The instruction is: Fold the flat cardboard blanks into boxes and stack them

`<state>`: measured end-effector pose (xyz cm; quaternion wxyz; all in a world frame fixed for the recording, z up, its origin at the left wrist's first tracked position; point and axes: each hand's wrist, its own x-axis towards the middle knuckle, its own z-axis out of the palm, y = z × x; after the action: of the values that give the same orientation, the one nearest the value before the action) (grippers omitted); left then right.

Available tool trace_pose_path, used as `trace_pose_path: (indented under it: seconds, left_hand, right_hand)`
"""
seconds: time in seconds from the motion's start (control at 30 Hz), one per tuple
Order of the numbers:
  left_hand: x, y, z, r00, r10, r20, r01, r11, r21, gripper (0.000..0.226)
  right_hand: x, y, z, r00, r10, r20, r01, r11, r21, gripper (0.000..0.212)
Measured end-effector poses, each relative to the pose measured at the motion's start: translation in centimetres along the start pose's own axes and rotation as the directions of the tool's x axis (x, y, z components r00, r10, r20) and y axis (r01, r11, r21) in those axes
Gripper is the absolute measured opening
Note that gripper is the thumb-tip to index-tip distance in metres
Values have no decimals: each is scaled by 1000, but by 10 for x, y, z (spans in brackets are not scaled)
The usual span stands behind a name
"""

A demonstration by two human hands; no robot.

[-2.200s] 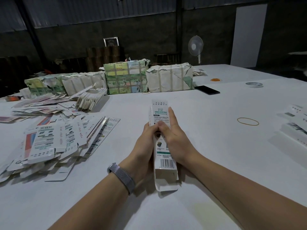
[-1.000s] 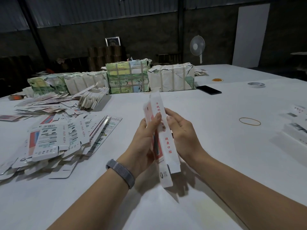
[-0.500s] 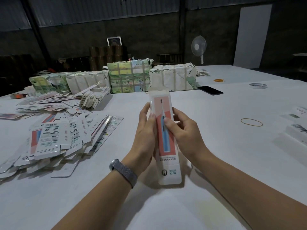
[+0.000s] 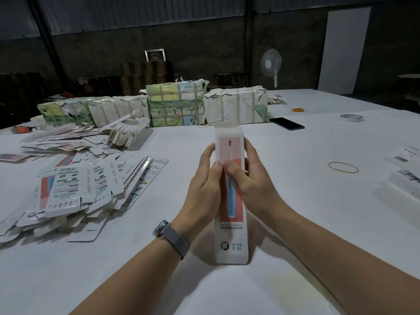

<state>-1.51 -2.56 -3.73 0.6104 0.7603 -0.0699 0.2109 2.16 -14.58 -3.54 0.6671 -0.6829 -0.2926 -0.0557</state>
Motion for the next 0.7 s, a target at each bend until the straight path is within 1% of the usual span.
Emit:
trace_pose_path:
  seconds: [0.03, 0.13, 0.23, 0.37, 0.43, 0.57, 0.7]
  left_hand:
    - [1, 0, -2, 1000, 4, -16, -4, 1000, 22, 48]
    - [4, 2, -10, 997, 46, -66, -37, 990, 138, 32]
    - [5, 1, -15, 993, 81, -84, -65, 982, 179, 32]
    - [3, 4, -11, 997, 63, -38, -59, 993, 102, 47]
    - [2, 5, -10, 998, 61, -33, -59, 996, 62, 48]
    - [0, 8, -9, 998, 64, -19, -64, 998, -15, 44]
    - [-1, 8, -7, 994, 106, -13, -106, 994, -41, 51]
  right_hand:
    - [0, -1, 0, 1000, 2, 13, -3, 1000, 16, 53]
    - [1, -6, -1, 999, 11, 48, -14, 998, 56, 39]
    - [-1, -8, 2, 998, 13, 60, -18, 997, 81, 40]
    - [-4, -11, 4, 999, -12, 52, 6, 995, 100, 51]
    - [-3, -11, 4, 998, -15, 55, 10, 995, 99, 56]
    - [-4, -9, 4, 999, 1, 33, -4, 995, 99, 49]
    - [-4, -8, 3, 999, 33, -1, -33, 997, 70, 50]
